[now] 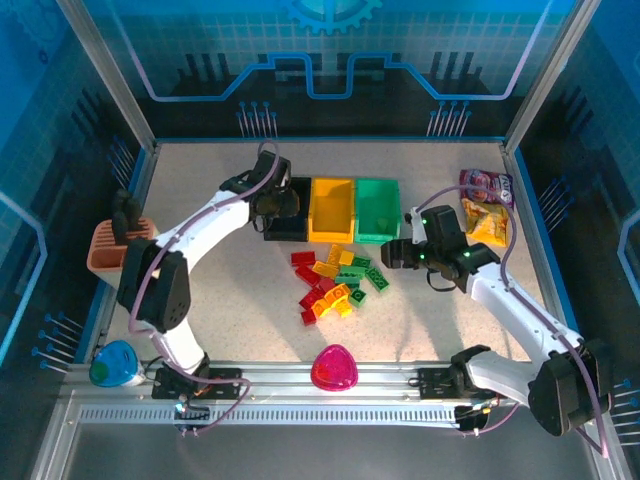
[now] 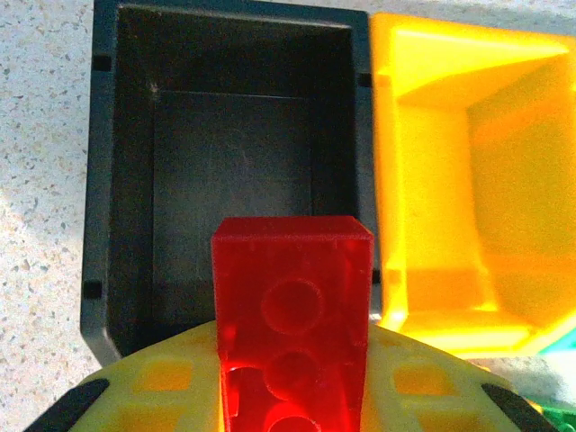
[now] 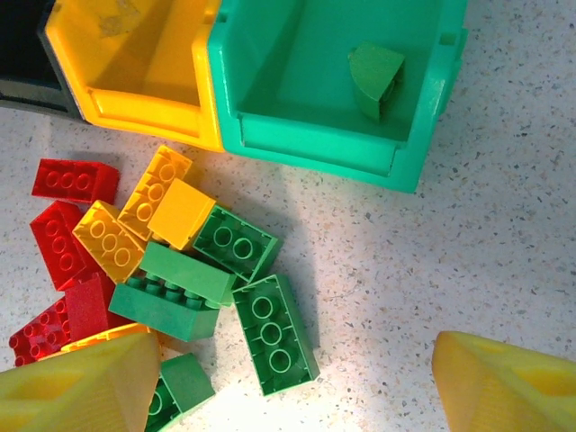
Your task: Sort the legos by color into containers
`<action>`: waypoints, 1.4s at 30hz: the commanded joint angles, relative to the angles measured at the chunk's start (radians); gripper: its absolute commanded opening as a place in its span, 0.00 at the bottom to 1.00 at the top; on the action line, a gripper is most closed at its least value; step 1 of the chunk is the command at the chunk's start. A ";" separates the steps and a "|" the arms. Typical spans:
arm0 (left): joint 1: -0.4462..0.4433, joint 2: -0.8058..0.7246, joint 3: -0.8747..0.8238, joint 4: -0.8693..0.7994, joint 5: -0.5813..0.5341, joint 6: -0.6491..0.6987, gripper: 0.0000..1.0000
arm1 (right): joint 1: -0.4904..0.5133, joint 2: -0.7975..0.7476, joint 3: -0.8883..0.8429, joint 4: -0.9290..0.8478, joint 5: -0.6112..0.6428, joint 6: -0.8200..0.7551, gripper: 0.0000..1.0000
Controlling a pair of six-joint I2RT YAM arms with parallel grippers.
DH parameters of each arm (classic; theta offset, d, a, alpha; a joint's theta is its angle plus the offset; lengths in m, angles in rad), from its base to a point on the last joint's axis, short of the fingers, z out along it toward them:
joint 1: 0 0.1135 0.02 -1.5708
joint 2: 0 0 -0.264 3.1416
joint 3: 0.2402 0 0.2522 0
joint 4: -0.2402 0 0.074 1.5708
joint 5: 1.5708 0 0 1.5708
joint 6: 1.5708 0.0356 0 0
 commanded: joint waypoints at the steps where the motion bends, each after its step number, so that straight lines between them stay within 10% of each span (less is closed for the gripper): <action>1: 0.033 0.059 0.091 -0.056 -0.007 0.032 0.44 | 0.024 -0.027 -0.002 -0.041 -0.022 -0.046 0.81; 2: 0.035 0.072 0.114 -0.065 -0.010 0.032 0.70 | 0.033 -0.031 0.001 -0.045 -0.024 -0.057 0.81; 4: 0.034 0.065 0.134 -0.064 -0.007 0.034 0.82 | 0.055 -0.037 0.008 -0.050 -0.028 -0.068 0.81; 16: -0.002 -0.292 -0.204 0.083 0.042 -0.017 0.79 | 0.236 0.092 0.129 -0.092 0.004 -0.125 0.82; 20: -0.013 -0.430 -0.363 0.113 0.032 -0.069 0.77 | 0.307 0.155 0.173 -0.068 0.083 -0.093 0.96; 42: -0.053 -1.082 -0.776 -0.018 -0.023 -0.137 0.76 | 0.530 0.840 0.773 -0.276 0.247 0.199 0.95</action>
